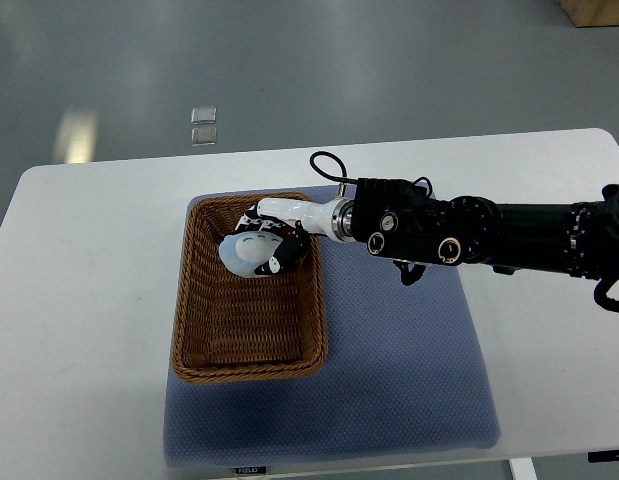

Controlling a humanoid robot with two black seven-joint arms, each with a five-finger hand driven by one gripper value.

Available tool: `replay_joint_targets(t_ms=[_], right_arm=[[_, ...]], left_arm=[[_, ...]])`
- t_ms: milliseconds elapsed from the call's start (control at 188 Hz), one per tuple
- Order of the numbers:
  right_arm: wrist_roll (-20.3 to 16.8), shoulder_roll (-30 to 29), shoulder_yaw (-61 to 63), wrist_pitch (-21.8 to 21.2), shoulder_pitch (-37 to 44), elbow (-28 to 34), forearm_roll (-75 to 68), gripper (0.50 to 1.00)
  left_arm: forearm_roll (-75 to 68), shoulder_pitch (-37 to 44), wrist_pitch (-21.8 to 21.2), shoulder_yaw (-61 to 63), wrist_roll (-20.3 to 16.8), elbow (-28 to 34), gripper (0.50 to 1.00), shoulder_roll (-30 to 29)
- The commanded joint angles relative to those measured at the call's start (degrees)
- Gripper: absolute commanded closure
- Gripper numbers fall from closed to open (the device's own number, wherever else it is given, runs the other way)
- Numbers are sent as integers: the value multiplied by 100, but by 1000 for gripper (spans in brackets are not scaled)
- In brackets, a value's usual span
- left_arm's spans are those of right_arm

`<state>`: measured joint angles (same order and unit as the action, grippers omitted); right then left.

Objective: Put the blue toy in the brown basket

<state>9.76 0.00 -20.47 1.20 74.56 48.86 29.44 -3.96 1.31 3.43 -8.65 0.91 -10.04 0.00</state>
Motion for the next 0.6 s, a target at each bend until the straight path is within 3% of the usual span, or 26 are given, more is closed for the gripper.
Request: replay_joint_targets(t_ms=[0, 197, 336, 490, 597], right_arm=[[-1, 0, 17, -5, -29, 0, -9, 689], [17, 0, 184, 3, 41, 0, -88, 652], [17, 27, 1116, -129, 103, 0, -185, 642], [26, 519, 2170, -225, -47, 0, -668, 642], [166, 888, 3313, -252, -688, 0, -1081, 642]], left_arm=[[0, 1, 0, -5, -3, 2, 500, 0], [0, 1, 0, -5, -3, 2, 500, 0], [9, 1, 0, -5, -3, 2, 500, 0], [9, 1, 0, -14, 5, 11, 500, 0], [9, 1, 0, -14, -3, 11, 500, 0]])
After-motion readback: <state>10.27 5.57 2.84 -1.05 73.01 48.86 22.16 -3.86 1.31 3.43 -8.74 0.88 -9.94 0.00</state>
